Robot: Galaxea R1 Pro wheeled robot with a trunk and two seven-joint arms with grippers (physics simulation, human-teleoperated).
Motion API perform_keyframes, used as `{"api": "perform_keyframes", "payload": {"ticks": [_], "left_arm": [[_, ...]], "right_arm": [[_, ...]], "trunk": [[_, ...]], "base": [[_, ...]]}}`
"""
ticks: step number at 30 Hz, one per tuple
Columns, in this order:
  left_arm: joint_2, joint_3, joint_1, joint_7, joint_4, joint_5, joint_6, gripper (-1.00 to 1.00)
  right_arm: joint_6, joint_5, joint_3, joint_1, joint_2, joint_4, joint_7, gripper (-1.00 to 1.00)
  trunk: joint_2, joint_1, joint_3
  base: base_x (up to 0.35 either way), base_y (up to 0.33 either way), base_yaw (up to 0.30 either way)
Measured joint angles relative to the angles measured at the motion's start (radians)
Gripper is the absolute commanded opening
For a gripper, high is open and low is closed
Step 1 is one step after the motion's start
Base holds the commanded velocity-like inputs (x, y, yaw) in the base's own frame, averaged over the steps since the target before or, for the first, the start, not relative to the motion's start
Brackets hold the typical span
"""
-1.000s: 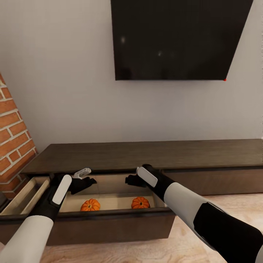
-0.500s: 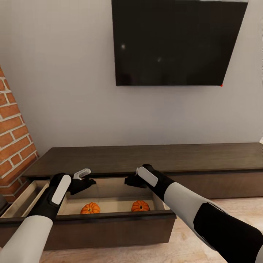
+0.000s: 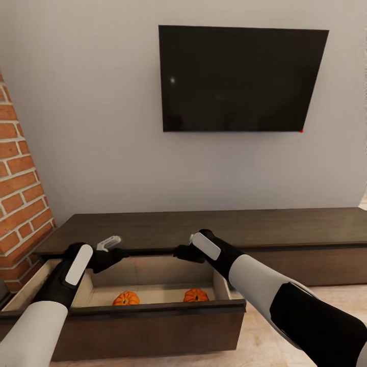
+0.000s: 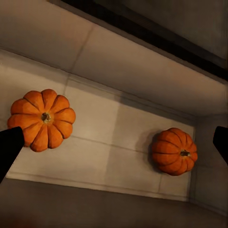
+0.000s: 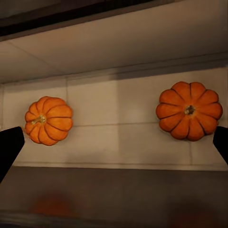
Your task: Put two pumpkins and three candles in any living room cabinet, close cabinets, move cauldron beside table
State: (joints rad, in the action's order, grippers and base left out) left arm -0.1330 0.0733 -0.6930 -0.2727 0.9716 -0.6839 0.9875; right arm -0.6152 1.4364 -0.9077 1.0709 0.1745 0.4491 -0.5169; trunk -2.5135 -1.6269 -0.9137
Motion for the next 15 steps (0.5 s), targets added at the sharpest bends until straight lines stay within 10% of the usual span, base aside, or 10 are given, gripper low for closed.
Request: {"api": "perform_keyframes", "payload": {"ticks": [15], "left_arm": [[-0.017,-0.011,0.002,0.003,0.005,-0.059,0.0,1.0]], "right_arm": [[0.003,-0.004,0.001,0.0,-0.002,0.002,0.005,1.0]], "trunk": [[0.004,0.007,0.058]], "base": [[-0.012,-0.003,0.0]]}}
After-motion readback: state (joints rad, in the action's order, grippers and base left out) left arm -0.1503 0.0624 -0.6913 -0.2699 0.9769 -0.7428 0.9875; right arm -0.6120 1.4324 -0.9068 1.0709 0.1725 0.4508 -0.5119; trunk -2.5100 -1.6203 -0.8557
